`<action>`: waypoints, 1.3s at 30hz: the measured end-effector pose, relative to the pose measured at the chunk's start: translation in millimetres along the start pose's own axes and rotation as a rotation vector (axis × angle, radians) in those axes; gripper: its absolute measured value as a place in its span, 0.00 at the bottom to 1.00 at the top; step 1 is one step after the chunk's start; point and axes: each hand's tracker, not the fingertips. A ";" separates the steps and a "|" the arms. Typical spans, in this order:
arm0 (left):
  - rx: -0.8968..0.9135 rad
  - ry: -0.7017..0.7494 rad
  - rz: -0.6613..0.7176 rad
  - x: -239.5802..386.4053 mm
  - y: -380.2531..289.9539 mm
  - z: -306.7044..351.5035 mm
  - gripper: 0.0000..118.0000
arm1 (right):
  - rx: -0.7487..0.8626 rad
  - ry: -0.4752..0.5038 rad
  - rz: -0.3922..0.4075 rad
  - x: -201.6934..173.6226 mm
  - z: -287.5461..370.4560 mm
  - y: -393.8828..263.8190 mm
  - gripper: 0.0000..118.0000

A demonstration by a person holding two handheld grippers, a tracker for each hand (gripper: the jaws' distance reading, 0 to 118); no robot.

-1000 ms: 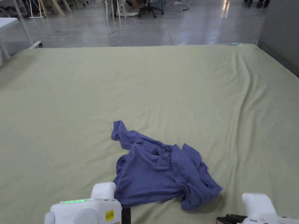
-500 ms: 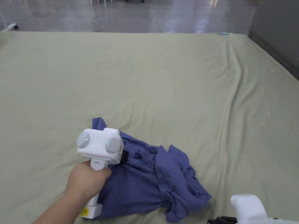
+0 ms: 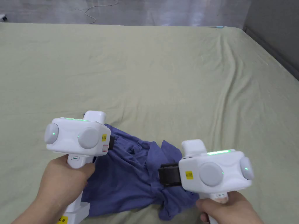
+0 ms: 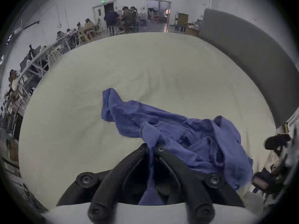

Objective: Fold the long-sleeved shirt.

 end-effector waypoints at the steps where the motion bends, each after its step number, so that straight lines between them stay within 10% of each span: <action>1: 0.002 -0.006 0.015 6.7 -5.9 9.0 0.02 | -0.023 0.012 -0.002 -0.9 -9.8 1.8 0.78; 3: -0.008 -0.035 0.057 -0.1 -6.3 14.1 0.02 | -0.114 0.046 -0.048 1.5 -29.1 2.0 0.11; 16: 0.288 -0.119 0.245 -31.6 33.1 154.3 0.02 | 0.318 0.072 0.048 20.6 199.1 48.9 0.11; 23: 0.522 -0.145 0.316 -35.7 124.6 264.8 0.02 | 0.459 0.030 -0.027 30.9 280.8 159.7 0.11; 29: 0.605 -0.089 0.249 -43.3 249.5 311.7 0.02 | 0.488 -0.046 0.042 15.4 326.9 292.8 0.11; 35: 0.612 0.016 0.307 -63.5 340.8 318.2 0.02 | 0.513 -0.233 -0.047 14.9 352.3 388.1 0.10; 39: 0.596 0.076 0.234 -72.9 362.5 286.2 0.02 | 0.520 -0.182 -0.095 28.7 332.7 430.8 0.10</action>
